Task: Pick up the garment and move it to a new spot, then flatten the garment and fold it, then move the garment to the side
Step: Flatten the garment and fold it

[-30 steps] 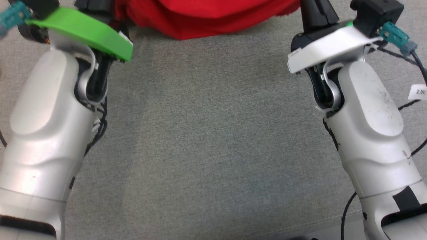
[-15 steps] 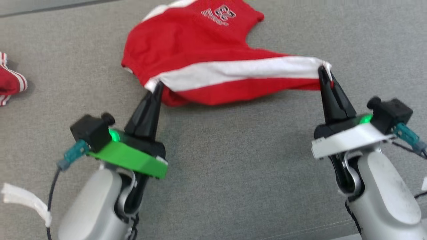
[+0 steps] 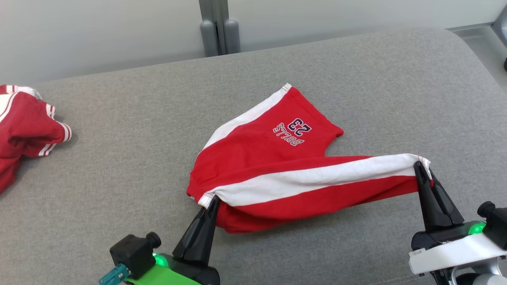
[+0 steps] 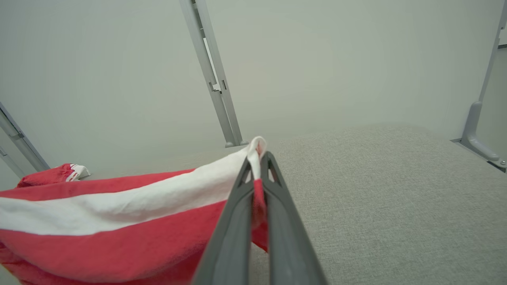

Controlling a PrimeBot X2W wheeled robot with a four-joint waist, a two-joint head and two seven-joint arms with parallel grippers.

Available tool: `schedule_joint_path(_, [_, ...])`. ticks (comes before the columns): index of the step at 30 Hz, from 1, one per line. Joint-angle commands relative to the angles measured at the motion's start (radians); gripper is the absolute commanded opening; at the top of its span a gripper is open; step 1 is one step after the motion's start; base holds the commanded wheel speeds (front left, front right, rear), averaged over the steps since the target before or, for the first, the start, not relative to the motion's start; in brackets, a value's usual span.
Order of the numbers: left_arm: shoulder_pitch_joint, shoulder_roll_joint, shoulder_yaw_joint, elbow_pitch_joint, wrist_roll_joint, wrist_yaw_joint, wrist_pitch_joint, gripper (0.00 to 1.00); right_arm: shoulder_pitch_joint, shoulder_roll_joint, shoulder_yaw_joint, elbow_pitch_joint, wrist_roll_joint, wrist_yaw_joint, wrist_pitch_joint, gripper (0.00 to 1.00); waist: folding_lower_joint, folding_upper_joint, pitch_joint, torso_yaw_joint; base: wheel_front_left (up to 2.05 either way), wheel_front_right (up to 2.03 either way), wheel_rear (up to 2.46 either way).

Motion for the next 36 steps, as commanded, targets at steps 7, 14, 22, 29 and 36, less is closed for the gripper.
schedule_joint_path(7, [-0.017,-0.071,-0.002,0.056,-0.075,0.043,0.058,0.00,-0.079,-0.008,-0.025,0.043,-0.047,0.000,0.053,0.00,0.0001,0.0000,0.061,0.082,0.00,0.00,0.00])
schedule_joint_path(14, [-0.165,-0.166,0.018,0.216,-0.135,0.034,0.070,0.00,-0.306,-0.072,-0.002,0.237,-0.077,0.000,0.082,0.00,0.0001,0.0000,0.153,0.163,0.00,0.00,0.00])
schedule_joint_path(22, [-0.376,-0.210,0.030,0.421,-0.191,0.040,0.058,0.00,-0.653,-0.146,0.089,0.540,-0.086,0.000,0.121,0.00,0.0001,0.0000,0.271,0.228,0.00,0.00,0.00])
schedule_joint_path(29, [-0.486,-0.216,-0.014,0.522,-0.257,0.018,0.033,0.00,-0.862,-0.182,0.185,0.770,-0.073,0.000,0.119,0.00,0.0001,0.0000,0.325,0.271,0.00,0.00,0.00])
schedule_joint_path(36, [-0.545,-0.216,-0.088,0.565,-0.330,0.032,-0.005,0.00,-0.983,-0.193,0.285,0.937,-0.051,0.000,0.089,0.00,0.0001,0.0000,0.330,0.289,0.00,0.00,0.00])
